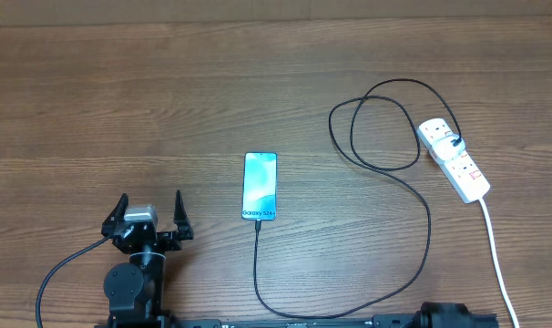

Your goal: Plug charger to phone and switch on socket

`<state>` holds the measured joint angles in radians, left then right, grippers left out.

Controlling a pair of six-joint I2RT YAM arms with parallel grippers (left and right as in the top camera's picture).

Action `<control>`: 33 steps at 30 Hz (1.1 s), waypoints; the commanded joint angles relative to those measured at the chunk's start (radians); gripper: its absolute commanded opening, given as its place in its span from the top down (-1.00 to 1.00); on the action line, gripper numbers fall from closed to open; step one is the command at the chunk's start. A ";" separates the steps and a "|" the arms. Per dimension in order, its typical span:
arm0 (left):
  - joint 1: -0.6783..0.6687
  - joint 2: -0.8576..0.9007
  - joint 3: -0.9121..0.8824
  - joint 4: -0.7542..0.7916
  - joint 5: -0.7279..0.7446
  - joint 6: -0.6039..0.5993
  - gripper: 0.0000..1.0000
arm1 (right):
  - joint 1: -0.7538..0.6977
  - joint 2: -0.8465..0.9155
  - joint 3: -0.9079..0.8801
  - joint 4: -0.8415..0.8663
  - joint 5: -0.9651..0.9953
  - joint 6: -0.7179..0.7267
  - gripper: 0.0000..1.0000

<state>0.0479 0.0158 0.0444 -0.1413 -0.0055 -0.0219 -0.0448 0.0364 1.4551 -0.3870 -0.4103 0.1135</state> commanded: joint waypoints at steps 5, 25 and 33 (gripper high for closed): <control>0.004 -0.003 -0.010 0.003 0.018 0.023 -0.99 | 0.003 -0.031 0.009 -0.030 0.055 -0.044 0.21; 0.004 -0.003 -0.010 0.003 0.018 0.023 -0.99 | -0.064 -0.031 -0.541 0.497 0.119 -0.043 -1.00; 0.004 -0.003 -0.010 0.003 0.018 0.023 -0.99 | -0.064 -0.031 -0.885 0.394 0.119 -0.032 -1.00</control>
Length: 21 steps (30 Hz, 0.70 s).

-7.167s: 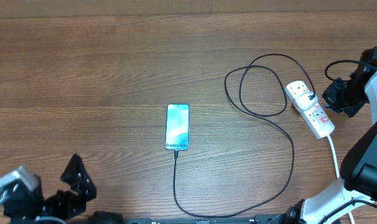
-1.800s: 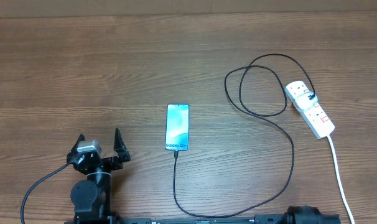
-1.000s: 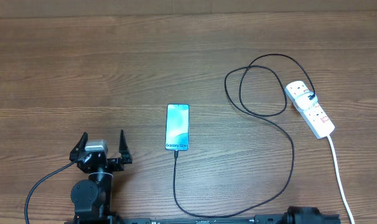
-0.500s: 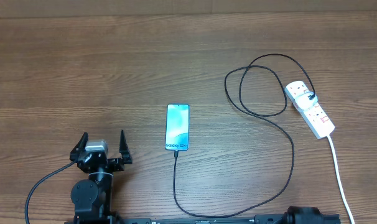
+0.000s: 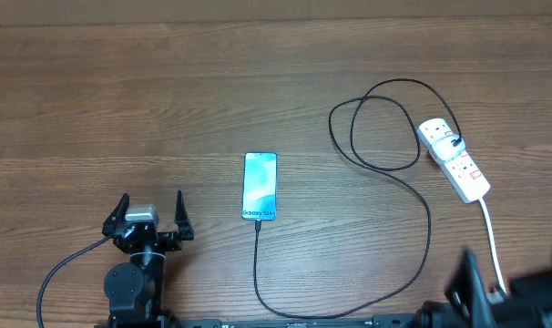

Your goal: Plug charger to phone and switch on socket

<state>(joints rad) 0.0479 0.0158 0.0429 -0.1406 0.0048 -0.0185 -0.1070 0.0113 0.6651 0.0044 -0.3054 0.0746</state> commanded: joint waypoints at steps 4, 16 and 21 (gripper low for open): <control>0.004 -0.003 -0.009 0.003 0.007 0.019 -0.99 | -0.002 -0.005 -0.261 0.019 0.017 0.006 -1.00; 0.004 -0.003 -0.009 0.003 0.007 0.019 -0.99 | -0.002 -0.005 -0.640 0.096 0.018 0.006 -1.00; 0.004 -0.003 -0.009 0.003 0.007 0.019 -0.99 | -0.002 -0.004 -0.657 -0.018 0.100 0.044 -1.00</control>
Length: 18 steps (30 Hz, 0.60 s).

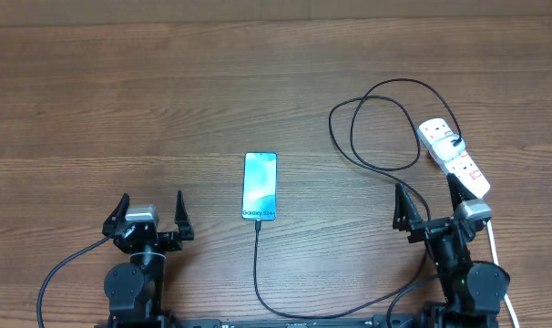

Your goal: Plug charger to phone and switch on socket

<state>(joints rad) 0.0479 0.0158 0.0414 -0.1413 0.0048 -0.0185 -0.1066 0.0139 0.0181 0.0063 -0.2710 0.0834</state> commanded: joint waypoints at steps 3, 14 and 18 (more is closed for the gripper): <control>0.004 -0.003 -0.007 0.003 0.007 0.019 -0.99 | -0.002 -0.007 -0.010 -0.082 0.161 0.138 -1.00; 0.004 -0.003 -0.007 0.003 0.007 0.019 -0.99 | -0.002 -0.002 -0.010 -0.084 0.203 0.217 -1.00; 0.004 -0.003 -0.007 0.003 0.007 0.019 -0.99 | -0.002 -0.002 -0.010 -0.084 0.203 0.217 -1.00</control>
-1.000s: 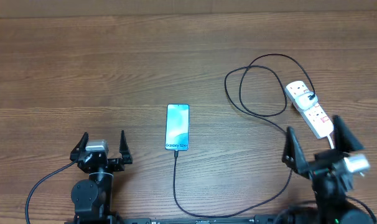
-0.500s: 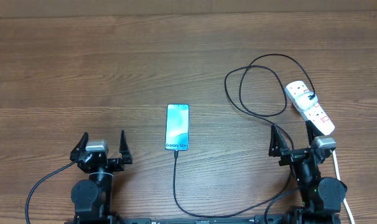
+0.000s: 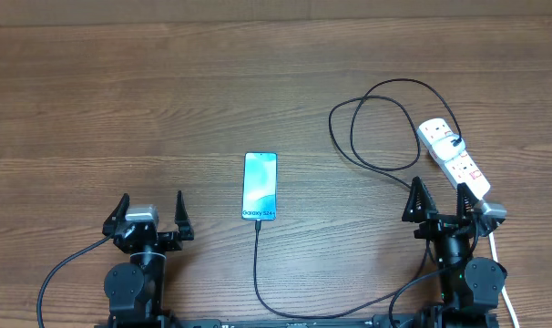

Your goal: Plug charger to phone and switch on socket

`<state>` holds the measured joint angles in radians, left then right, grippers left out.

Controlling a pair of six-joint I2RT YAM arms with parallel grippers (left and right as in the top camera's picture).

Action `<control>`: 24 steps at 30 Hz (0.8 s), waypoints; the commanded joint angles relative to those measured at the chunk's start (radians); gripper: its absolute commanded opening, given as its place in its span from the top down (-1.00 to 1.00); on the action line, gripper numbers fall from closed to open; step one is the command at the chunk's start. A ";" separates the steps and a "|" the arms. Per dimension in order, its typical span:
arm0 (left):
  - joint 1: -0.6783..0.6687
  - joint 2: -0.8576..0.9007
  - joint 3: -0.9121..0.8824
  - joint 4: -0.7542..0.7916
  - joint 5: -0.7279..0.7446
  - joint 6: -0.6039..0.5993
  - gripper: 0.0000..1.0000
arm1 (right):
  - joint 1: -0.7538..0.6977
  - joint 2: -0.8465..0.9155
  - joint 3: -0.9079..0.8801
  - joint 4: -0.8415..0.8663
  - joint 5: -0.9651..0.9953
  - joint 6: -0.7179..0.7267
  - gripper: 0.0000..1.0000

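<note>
A phone (image 3: pixel 260 186) with a lit blue screen lies flat mid-table, the black charger cable (image 3: pixel 256 264) joined at its near end. The cable runs right and loops up to a plug in the white socket strip (image 3: pixel 454 160) at the right. My left gripper (image 3: pixel 150 210) stands open near the front left, well clear of the phone. Open too, my right gripper (image 3: pixel 438 199) has its right finger lying over the strip's near end; the left finger stands near the cable. Neither holds anything.
The strip's white lead (image 3: pixel 496 264) runs down toward the front edge beside the right arm. A wide cable loop (image 3: pixel 385 128) lies left of the strip. The table is brown wood.
My right gripper has shifted right and a little farther from the front edge, closer to the socket strip's near end. Left arm, phone and cable are unchanged.
At first only the left gripper showed, open at the front left, with the cable joined to the phone. Then the right arm appeared at the bottom right corner. After that its open gripper stood below the strip, and now it reaches the strip's near end.
</note>
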<state>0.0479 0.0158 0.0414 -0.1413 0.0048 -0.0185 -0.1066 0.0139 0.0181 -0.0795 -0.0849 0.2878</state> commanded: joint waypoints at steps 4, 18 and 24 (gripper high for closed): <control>0.004 -0.003 -0.007 0.003 0.007 0.019 -0.99 | -0.002 -0.002 -0.010 0.002 0.017 0.012 -1.00; 0.004 -0.003 -0.007 0.003 0.007 0.019 -0.99 | 0.025 -0.012 -0.010 0.002 0.017 0.012 -1.00; 0.004 -0.003 -0.007 0.003 0.007 0.019 -0.99 | 0.102 -0.012 -0.010 -0.006 0.068 -0.100 -1.00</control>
<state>0.0479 0.0158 0.0414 -0.1413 0.0048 -0.0185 -0.0349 0.0139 0.0181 -0.0837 -0.0620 0.2798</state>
